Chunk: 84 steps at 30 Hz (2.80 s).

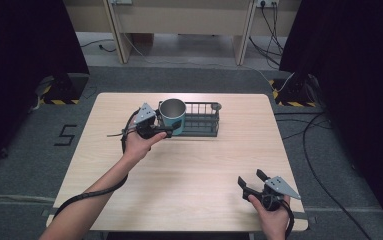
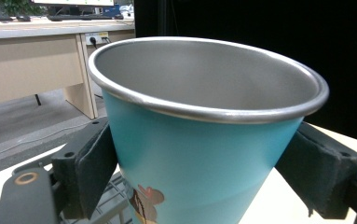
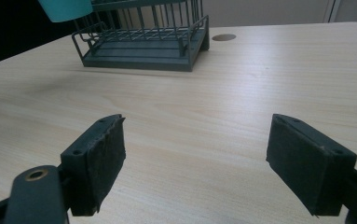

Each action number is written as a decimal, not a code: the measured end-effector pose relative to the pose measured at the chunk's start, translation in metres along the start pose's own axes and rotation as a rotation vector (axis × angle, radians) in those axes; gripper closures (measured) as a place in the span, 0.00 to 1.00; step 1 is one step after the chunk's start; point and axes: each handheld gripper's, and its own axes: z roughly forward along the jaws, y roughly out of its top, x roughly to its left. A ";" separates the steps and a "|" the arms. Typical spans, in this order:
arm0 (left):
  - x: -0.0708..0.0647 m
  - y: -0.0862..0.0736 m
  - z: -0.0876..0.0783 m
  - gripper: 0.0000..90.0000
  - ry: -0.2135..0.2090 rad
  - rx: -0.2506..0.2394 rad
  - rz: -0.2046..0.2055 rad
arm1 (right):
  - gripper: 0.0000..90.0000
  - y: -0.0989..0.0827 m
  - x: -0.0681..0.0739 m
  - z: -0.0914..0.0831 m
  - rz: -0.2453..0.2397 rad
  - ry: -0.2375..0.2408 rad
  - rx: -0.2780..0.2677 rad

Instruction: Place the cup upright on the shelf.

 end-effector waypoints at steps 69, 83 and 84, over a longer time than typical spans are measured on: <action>0.016 0.026 0.053 0.17 0.060 -0.005 -0.024 | 0.22 0.000 -0.001 0.000 0.007 0.007 0.000; 0.025 0.022 0.069 0.17 0.110 0.020 -0.032 | 0.22 0.000 -0.001 -0.001 0.009 0.010 0.000; 0.026 0.022 0.070 0.17 0.115 0.022 -0.034 | 0.22 0.000 -0.001 -0.001 0.010 0.010 0.000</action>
